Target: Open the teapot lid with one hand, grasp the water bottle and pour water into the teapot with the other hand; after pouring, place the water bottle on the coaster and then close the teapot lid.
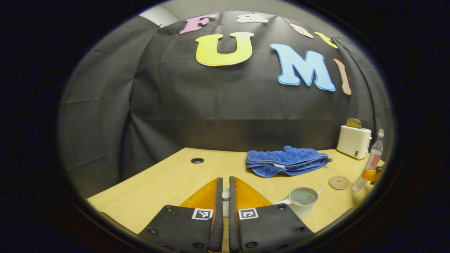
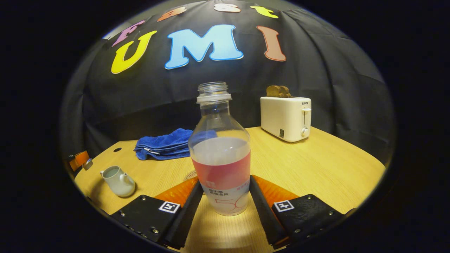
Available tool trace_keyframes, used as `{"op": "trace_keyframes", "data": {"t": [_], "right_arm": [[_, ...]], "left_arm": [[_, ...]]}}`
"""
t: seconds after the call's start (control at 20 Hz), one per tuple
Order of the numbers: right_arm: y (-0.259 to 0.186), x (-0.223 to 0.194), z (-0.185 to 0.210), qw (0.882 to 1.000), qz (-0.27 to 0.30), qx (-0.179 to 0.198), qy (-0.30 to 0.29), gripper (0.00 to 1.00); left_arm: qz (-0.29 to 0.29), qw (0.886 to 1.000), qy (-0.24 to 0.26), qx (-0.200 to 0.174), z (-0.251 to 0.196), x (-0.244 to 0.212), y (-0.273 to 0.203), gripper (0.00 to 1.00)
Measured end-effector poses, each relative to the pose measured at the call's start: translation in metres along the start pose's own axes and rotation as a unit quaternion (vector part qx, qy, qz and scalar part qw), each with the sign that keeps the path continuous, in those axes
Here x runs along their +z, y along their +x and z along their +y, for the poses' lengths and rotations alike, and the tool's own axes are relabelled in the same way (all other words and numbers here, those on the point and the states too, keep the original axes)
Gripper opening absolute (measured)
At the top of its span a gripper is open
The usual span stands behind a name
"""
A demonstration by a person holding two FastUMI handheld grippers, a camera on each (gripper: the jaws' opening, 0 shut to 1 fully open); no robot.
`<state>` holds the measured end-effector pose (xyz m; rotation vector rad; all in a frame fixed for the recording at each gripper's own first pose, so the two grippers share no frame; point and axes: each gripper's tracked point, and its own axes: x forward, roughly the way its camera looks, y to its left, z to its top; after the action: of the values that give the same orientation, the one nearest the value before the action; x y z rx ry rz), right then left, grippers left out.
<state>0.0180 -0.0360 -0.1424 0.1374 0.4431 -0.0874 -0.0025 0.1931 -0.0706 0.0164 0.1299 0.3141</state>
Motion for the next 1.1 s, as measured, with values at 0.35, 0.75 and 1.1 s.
{"op": "trace_keyframes", "data": {"t": [0.35, 0.75, 1.1], "right_arm": [[-0.004, 0.02, -0.008, 0.994, -0.037, -0.048, -0.094, 0.77], [-0.003, 0.037, 0.02, 0.955, -0.068, -0.102, -0.271, 0.77], [0.001, 0.047, 0.054, 0.902, -0.09, -0.125, -0.405, 0.77]], "left_arm": [[-0.003, 1.0, -0.008, -0.003, 0.003, 0.004, -0.003, 0.13], [-0.003, 1.0, -0.012, -0.002, 0.015, 0.006, -0.008, 0.13], [0.004, 1.0, -0.012, -0.003, 0.032, -0.002, -0.011, 0.13]]}}
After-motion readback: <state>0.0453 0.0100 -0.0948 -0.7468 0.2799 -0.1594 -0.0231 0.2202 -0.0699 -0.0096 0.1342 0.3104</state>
